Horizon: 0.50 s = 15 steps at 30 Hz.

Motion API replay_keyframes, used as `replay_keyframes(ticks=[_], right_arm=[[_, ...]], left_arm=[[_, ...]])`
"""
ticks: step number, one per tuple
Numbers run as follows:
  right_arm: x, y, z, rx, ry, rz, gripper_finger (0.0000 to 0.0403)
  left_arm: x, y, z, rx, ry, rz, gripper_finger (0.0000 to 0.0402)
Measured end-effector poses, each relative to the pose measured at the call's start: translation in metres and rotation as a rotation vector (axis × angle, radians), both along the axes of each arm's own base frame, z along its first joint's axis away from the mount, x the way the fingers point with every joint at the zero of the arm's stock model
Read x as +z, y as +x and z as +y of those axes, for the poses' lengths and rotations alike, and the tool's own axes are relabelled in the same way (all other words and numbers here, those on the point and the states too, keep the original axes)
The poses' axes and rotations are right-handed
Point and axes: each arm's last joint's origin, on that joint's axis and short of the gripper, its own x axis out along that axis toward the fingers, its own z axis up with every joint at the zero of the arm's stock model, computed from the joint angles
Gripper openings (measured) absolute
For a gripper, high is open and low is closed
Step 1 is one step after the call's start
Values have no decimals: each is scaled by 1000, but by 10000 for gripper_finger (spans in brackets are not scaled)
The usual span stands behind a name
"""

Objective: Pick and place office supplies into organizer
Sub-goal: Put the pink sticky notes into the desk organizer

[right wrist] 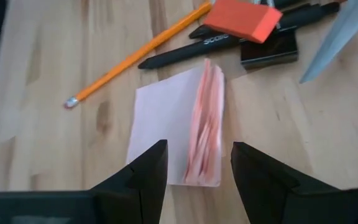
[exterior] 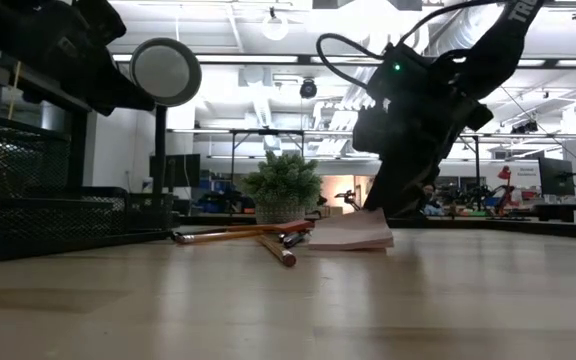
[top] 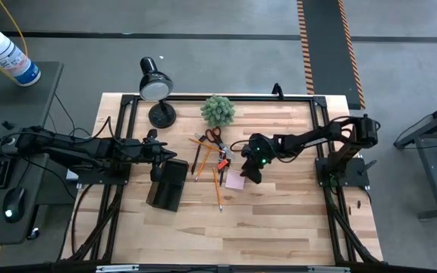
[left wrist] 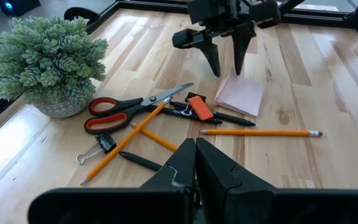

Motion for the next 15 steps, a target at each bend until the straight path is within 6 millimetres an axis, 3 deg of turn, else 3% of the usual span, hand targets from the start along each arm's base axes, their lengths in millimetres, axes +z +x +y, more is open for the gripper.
replay_keyframes(ticks=[15], right_arm=[[-3, 1, 18, -54, -73, 44, 134]], left_arm=[[0, 0, 0, 0, 0, 0, 1]])
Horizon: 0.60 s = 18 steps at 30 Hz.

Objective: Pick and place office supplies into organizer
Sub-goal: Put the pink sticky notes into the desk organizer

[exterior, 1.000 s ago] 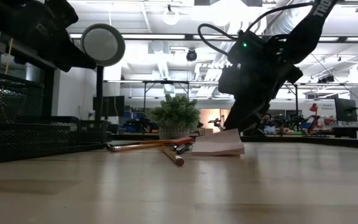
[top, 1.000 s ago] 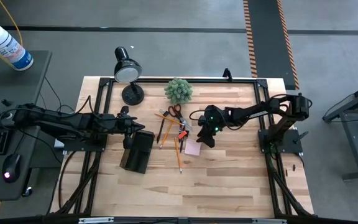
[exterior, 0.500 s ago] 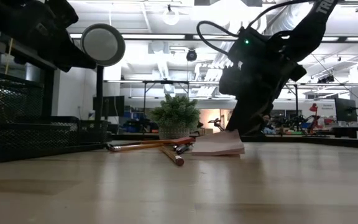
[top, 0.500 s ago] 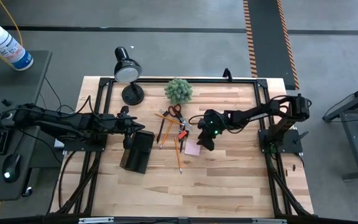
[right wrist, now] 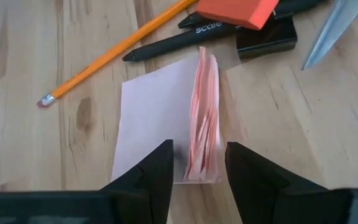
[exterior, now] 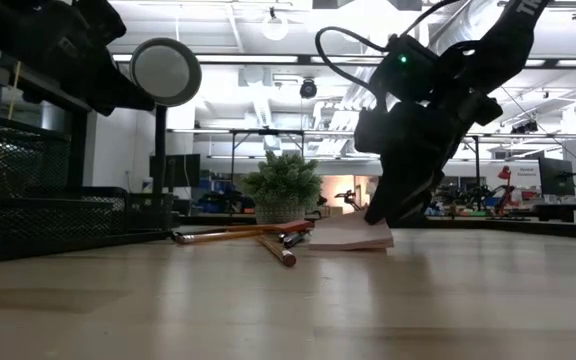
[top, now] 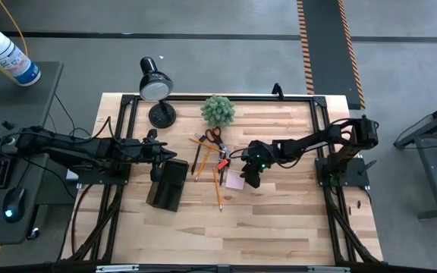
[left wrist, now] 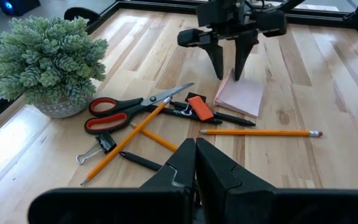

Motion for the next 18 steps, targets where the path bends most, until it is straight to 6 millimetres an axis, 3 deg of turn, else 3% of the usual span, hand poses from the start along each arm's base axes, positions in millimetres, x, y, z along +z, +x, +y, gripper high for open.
replay_keyframes(ticks=[10, 16, 18], right_arm=[[-3, -3, 1, -9, 7, 45, 92], [-3, -3, 3, 48, -54, 34, 17], [-3, -3, 3, 46, -78, 34, 8]], left_arm=[[0, 0, 0, 1, 0, 0, 1], [0, 0, 0, 0, 0, 0, 1], [0, 0, 0, -2, -2, 0, 1]])
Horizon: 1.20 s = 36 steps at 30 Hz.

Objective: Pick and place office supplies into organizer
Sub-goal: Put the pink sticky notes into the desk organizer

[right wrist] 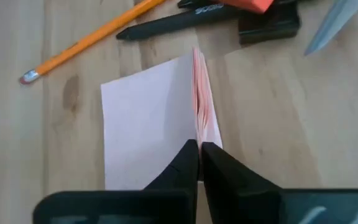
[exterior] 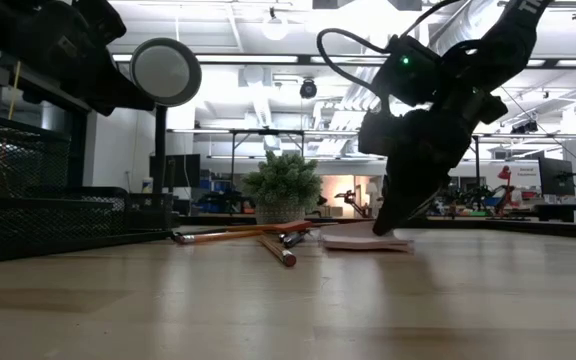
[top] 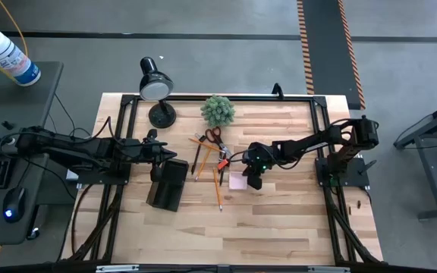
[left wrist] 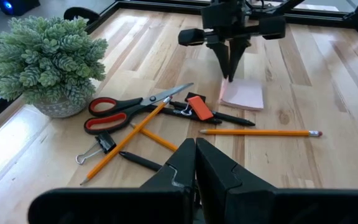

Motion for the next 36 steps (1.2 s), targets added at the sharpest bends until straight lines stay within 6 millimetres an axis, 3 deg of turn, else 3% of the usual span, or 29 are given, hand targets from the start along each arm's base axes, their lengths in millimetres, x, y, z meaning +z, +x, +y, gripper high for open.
replay_keyframes(ticks=[13, 29, 36], right_arm=[[7, 6, -2, 46, -89, 13, 3], [74, 43, 18, 225, -222, 73, 1], [101, 62, 23, 278, -290, -112, 0]], left_arm=[[0, 0, 0, -3, -8, -1, 1], [-1, 0, -1, -21, -39, -1, 1], [-1, 0, -2, -65, -61, 4, 1]])
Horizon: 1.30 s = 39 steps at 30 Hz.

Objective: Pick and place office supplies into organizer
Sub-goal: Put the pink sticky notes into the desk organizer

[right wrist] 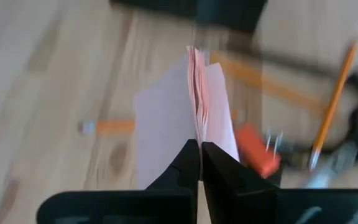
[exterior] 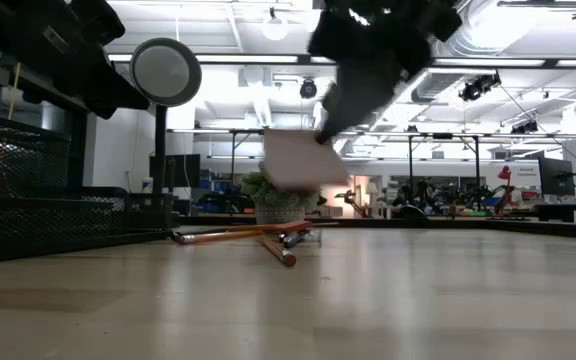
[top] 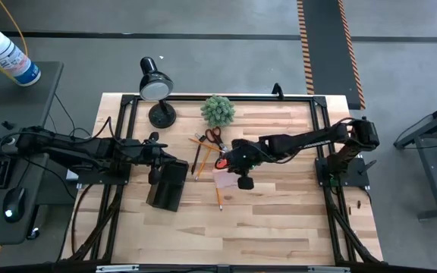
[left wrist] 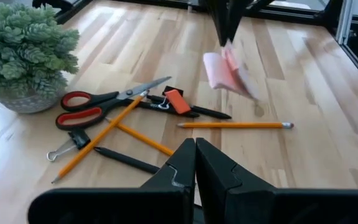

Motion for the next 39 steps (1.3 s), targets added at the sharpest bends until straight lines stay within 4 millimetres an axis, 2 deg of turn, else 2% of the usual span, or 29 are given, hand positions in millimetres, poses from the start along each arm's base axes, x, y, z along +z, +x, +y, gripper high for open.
replay_keyframes(ticks=[5, 10, 17, 23, 27, 39], right_arm=[[12, 15, -7, -64, 14, -199, 0], [6, 31, -12, -144, 106, -297, 0], [-18, 48, -12, -197, 203, -317, 0], [-20, 73, -12, -236, 226, -355, 0], [-30, 91, -7, -264, 201, -348, 0], [-35, 125, -13, -334, 227, -323, 0]], left_arm=[[0, 0, 0, 0, 0, -1, 1], [0, 0, 1, 34, 17, -2, 1], [2, -1, 3, 75, 71, -9, 1], [8, -3, 2, 18, 108, -57, 1], [15, -5, 0, -50, 123, -116, 1], [27, -19, -2, -126, 145, -219, 1]])
